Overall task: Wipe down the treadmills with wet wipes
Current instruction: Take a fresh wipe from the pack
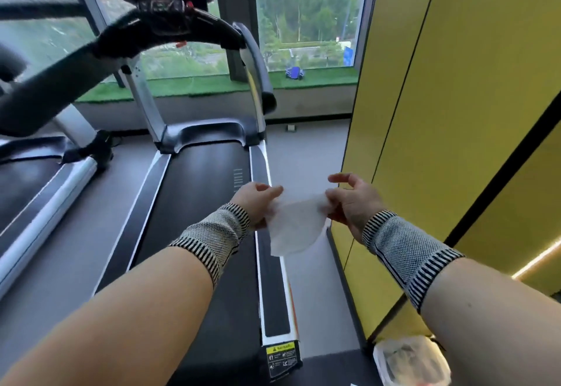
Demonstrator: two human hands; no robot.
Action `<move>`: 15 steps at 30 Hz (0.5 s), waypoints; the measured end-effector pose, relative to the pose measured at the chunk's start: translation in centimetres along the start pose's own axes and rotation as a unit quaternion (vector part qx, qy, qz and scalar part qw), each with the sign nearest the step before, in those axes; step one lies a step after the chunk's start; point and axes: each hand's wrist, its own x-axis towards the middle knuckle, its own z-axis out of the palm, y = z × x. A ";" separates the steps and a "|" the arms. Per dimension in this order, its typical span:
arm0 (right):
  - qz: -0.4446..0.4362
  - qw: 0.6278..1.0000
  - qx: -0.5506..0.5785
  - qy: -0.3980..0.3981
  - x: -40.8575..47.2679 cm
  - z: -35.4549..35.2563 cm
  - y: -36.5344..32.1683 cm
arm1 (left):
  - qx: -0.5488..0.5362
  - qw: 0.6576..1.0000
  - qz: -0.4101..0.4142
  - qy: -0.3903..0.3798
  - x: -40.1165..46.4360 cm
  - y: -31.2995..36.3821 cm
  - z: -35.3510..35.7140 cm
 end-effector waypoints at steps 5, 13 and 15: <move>-0.016 0.998 0.001 -0.058 4.4 2.6 -3.3 | -0.183 0.982 -0.015 -0.030 1.7 2.4 -3.3; -0.091 0.977 -0.141 -0.134 11.0 7.6 -7.1 | -0.035 0.998 0.030 0.034 5.4 4.8 -8.3; -0.126 0.959 -0.212 -0.140 12.9 9.2 -7.2 | 0.019 0.994 0.055 0.090 6.5 4.9 -9.5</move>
